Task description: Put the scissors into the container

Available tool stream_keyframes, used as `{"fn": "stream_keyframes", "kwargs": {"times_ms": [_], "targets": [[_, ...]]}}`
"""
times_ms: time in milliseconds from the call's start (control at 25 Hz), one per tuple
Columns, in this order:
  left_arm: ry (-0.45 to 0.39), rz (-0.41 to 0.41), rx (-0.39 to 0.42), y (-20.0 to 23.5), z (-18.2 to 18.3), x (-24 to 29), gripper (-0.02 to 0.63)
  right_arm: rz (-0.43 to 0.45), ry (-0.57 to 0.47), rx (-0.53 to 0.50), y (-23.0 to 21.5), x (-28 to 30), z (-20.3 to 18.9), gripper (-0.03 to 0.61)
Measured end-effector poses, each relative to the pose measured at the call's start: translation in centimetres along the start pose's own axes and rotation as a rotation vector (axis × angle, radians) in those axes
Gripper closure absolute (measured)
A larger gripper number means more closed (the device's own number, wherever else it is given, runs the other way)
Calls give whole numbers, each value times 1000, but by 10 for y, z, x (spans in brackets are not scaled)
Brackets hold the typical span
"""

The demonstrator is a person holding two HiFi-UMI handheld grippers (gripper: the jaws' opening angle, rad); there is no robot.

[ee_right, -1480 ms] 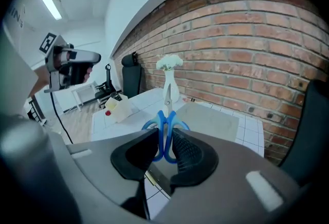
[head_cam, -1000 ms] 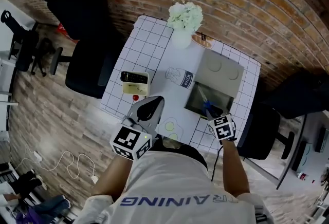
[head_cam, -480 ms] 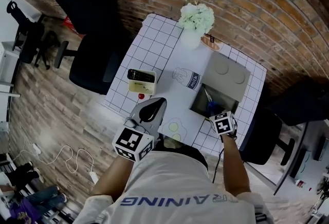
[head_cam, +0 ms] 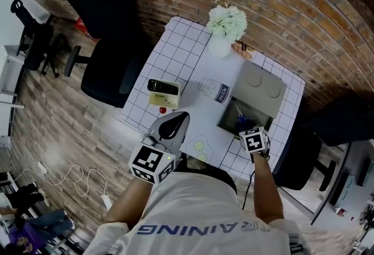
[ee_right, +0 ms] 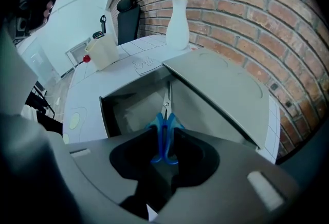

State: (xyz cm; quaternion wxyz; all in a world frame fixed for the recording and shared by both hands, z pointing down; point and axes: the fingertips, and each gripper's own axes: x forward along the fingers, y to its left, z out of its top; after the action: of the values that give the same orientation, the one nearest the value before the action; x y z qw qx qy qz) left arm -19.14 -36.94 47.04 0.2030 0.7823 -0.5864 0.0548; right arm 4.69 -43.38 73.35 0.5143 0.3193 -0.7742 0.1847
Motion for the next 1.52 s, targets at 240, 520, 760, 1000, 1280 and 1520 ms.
{"fn": "stream_keyframes", "kwargs": {"times_ms": [240,520,760,1000,1280,1520], "targets": [[-16,-18,16,-7,8,4,612,-13,-96,28,-9,-22,18,467],[-66,-86,68,-38,33,18,612,6,-372,108,-21,-112,62,528],[-116,-165,113,-71,57,34,612,-50,-587,168,-47,-203,83,537],[-177,-245,158,-105,86,48,612,-166,-905,258,-79,-312,89,560],[-219,-304,215,-136,110,59,612,-255,-1035,304,-92,-379,68,568],[-206,-326,234,-150,111,65,612,-293,-1043,333,-100,-391,48,567]]}}
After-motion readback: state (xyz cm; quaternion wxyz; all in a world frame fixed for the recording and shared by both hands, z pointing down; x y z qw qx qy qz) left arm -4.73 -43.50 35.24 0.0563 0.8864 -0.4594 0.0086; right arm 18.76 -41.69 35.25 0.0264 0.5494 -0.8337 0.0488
